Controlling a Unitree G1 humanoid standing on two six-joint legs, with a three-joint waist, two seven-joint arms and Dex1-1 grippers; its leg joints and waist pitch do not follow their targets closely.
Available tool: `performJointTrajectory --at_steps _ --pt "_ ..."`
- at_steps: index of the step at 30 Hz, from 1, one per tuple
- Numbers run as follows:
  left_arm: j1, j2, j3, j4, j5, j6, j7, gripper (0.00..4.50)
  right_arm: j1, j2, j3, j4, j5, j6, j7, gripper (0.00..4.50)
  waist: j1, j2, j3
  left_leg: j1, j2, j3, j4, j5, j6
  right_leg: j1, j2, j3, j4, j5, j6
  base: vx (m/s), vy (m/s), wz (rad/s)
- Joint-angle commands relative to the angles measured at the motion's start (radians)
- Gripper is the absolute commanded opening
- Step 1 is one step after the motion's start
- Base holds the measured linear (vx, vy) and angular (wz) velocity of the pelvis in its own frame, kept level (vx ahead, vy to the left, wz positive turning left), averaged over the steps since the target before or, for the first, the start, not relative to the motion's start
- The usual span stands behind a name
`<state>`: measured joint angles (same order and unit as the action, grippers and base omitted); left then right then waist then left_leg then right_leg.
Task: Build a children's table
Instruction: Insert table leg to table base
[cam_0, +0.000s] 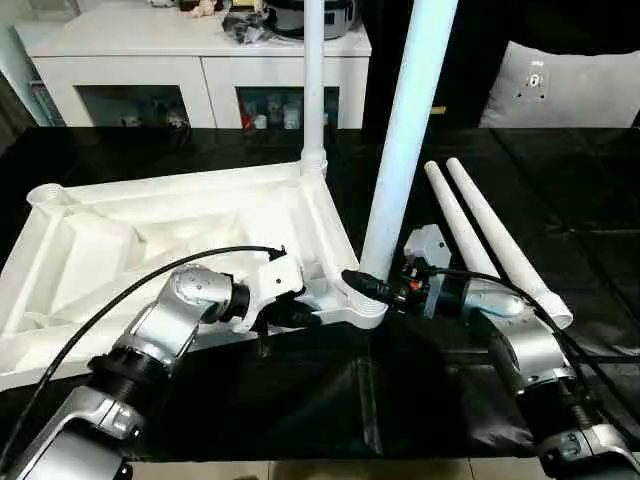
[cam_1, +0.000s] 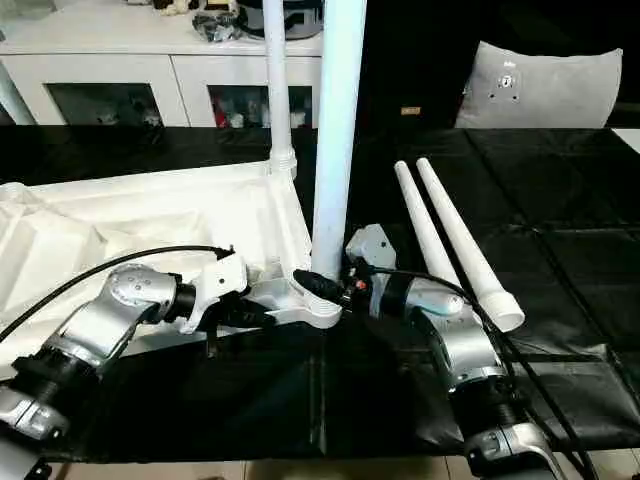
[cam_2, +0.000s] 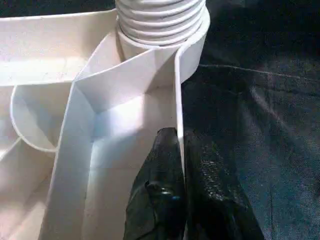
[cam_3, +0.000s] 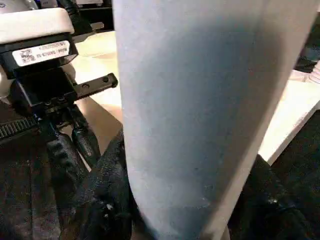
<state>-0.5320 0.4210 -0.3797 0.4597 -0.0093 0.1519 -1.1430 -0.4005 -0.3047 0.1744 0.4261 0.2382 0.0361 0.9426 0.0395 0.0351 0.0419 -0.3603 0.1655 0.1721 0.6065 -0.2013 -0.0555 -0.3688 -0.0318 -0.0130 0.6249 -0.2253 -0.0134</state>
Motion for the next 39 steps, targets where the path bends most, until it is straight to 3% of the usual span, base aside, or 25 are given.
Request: performJointTrajectory --at_steps 1,3,4,5,6,7,10,14,15,16,17,19,20,22,24,25,27,29,34,36,39 --pt "-0.049 -0.002 -0.002 -0.014 -0.013 -0.044 -0.050 0.00 0.063 -0.041 0.055 0.127 -0.096 0.091 -0.012 1.90 0.003 0.014 -0.033 0.012 0.065 -0.035 -0.094 -0.341 0.003 0.017 -0.106 0.047 -0.098 -0.296 -0.230 0.000 0.000 0.00" --pt "-0.094 -0.012 0.007 0.049 -0.002 -0.068 -0.041 0.00 0.064 -0.039 0.059 0.120 -0.094 0.089 -0.013 1.90 0.005 0.017 -0.031 0.019 0.064 -0.036 -0.097 -0.361 -0.002 0.016 -0.109 0.049 -0.105 -0.338 -0.219 0.000 0.000 0.00" --pt "-0.106 -0.015 0.009 0.065 0.000 -0.075 -0.038 0.00 0.064 -0.038 0.059 0.118 -0.092 0.090 -0.014 1.90 0.005 0.014 -0.032 0.021 0.063 -0.033 -0.096 -0.358 0.000 0.015 -0.107 0.049 -0.108 -0.337 -0.218 0.000 0.000 0.00" --pt "-0.120 -0.019 0.013 0.085 0.003 -0.083 -0.031 0.00 0.065 -0.035 0.059 0.109 -0.089 0.094 -0.018 1.90 0.008 0.017 -0.034 0.021 0.065 -0.035 -0.097 -0.344 0.001 0.017 -0.109 0.049 -0.107 -0.318 -0.221 0.000 0.000 0.00" --pt "-0.137 -0.025 0.019 0.110 0.003 -0.088 -0.025 0.00 0.066 -0.032 0.059 0.101 -0.088 0.101 -0.024 1.90 0.009 0.014 -0.034 0.016 0.064 -0.034 -0.099 -0.324 0.006 0.021 -0.108 0.048 -0.107 -0.301 -0.221 0.000 0.000 0.00" --pt "-0.152 -0.030 0.024 0.133 0.003 -0.094 -0.021 0.00 0.067 -0.029 0.058 0.097 -0.087 0.104 -0.029 1.90 0.011 0.019 -0.034 0.016 0.065 -0.035 -0.099 -0.318 0.005 0.022 -0.109 0.047 -0.105 -0.291 -0.222 0.000 0.000 0.00" --pt "-0.202 -0.036 0.032 0.198 0.008 -0.112 -0.024 0.00 0.069 -0.009 0.054 0.060 -0.085 0.147 -0.068 1.90 0.015 0.018 -0.033 0.016 0.065 -0.036 -0.101 -0.318 0.005 0.023 -0.109 0.047 -0.106 -0.304 -0.218 0.000 0.000 0.00" --pt "-0.189 -0.024 0.031 0.184 0.000 -0.109 -0.048 0.00 0.074 0.011 0.057 0.009 -0.089 0.205 -0.124 1.90 0.020 0.020 -0.034 0.011 0.069 -0.035 -0.102 -0.277 0.007 0.024 -0.113 0.049 -0.100 -0.256 -0.228 0.000 0.000 0.00" --pt "-0.172 -0.020 0.034 0.167 -0.009 -0.100 -0.057 0.00 0.075 0.020 0.055 -0.001 -0.089 0.216 -0.144 1.90 0.019 0.013 -0.036 0.011 0.070 -0.034 -0.101 -0.265 0.010 0.024 -0.112 0.048 -0.099 -0.238 -0.230 0.000 0.000 0.00" --pt "-0.162 -0.018 0.035 0.157 -0.013 -0.095 -0.060 0.00 0.074 0.025 0.053 -0.004 -0.089 0.221 -0.155 1.90 0.021 0.017 -0.037 0.011 0.071 -0.035 -0.101 -0.256 0.009 0.025 -0.115 0.049 -0.096 -0.222 -0.233 0.000 0.000 0.00" --pt "-0.143 -0.013 0.037 0.139 -0.019 -0.089 -0.063 0.00 0.073 0.034 0.052 -0.008 -0.090 0.230 -0.173 1.90 0.019 0.018 -0.038 0.009 0.071 -0.033 -0.101 -0.246 0.011 0.026 -0.115 0.048 -0.096 -0.204 -0.236 0.000 0.000 0.00" --pt "-0.072 0.002 0.044 0.060 -0.025 -0.054 -0.041 0.00 0.070 0.058 0.050 -0.019 -0.105 0.250 -0.241 1.90 0.011 0.006 -0.035 0.003 0.073 -0.034 -0.106 -0.237 0.011 0.028 -0.114 0.046 -0.091 -0.174 -0.245 0.000 0.000 0.00" --pt "-0.072 0.002 0.044 0.060 -0.025 -0.054 -0.041 0.00 0.070 0.058 0.050 -0.019 -0.105 0.250 -0.241 1.90 0.007 0.014 -0.034 0.006 0.071 -0.033 -0.106 -0.242 0.009 0.025 -0.113 0.047 -0.093 -0.188 -0.242 0.000 0.000 0.00" --pt "-0.020 0.008 0.057 -0.011 -0.032 -0.006 -0.013 0.00 0.070 0.077 0.041 -0.035 -0.108 0.274 -0.284 1.90 0.001 0.013 -0.031 0.008 0.074 -0.035 -0.109 -0.270 0.000 0.024 -0.114 0.049 -0.095 -0.230 -0.236 0.000 0.000 0.00" --pt "0.101 0.021 0.088 -0.208 -0.045 0.133 0.062 0.00 0.065 0.110 0.020 -0.048 -0.114 0.305 -0.363 1.90 -0.012 -0.004 -0.024 0.001 0.076 -0.037 -0.118 -0.277 -0.003 0.023 -0.115 0.049 -0.097 -0.290 -0.220 0.000 0.000 0.00" --pt "0.125 0.025 0.093 -0.250 -0.045 0.162 0.077 0.00 0.064 0.116 0.015 -0.050 -0.115 0.311 -0.379 1.90 -0.015 0.001 -0.021 -0.003 0.072 -0.039 -0.118 -0.282 0.000 0.022 -0.113 0.049 -0.098 -0.320 -0.213 0.000 0.000 0.00" --pt "0.176 0.029 0.102 -0.348 -0.042 0.225 0.111 0.00 0.055 0.130 -0.003 -0.043 -0.114 0.321 -0.419 1.90 -0.022 -0.001 -0.022 -0.001 0.069 -0.040 -0.118 -0.290 -0.004 0.017 -0.110 0.050 -0.108 -0.380 -0.186 0.000 0.000 0.00" --pt "0.208 0.027 0.112 -0.426 -0.043 0.285 0.139 0.00 0.049 0.142 -0.013 -0.037 -0.116 0.322 -0.443 1.89 -0.024 -0.002 -0.026 -0.002 0.071 -0.039 -0.116 -0.268 -0.007 0.018 -0.107 0.052 -0.103 -0.313 -0.194 0.000 0.000 0.00" --pt "0.238 0.010 0.100 -0.579 -0.051 0.411 0.177 0.00 0.059 0.164 -0.024 -0.058 -0.105 0.342 -0.471 1.89 -0.015 0.013 -0.032 0.003 0.066 -0.031 -0.107 -0.216 -0.001 0.019 -0.096 0.051 -0.096 -0.139 -0.222 0.000 0.000 0.00" --pt "0.232 -0.006 0.085 -0.583 -0.047 0.426 0.187 0.00 0.066 0.167 -0.022 -0.075 -0.098 0.346 -0.462 1.89 -0.011 0.019 -0.034 0.005 0.065 -0.030 -0.106 -0.211 -0.008 0.023 -0.094 0.048 -0.091 -0.083 -0.232 0.000 0.000 0.00" --pt "0.227 -0.009 0.067 -0.578 -0.029 0.431 0.199 0.00 0.068 0.166 -0.006 -0.084 -0.101 0.341 -0.458 1.89 0.001 0.018 -0.040 0.007 0.064 -0.027 -0.099 -0.173 -0.001 0.026 -0.093 0.048 -0.087 -0.011 -0.236 0.000 0.000 0.00"
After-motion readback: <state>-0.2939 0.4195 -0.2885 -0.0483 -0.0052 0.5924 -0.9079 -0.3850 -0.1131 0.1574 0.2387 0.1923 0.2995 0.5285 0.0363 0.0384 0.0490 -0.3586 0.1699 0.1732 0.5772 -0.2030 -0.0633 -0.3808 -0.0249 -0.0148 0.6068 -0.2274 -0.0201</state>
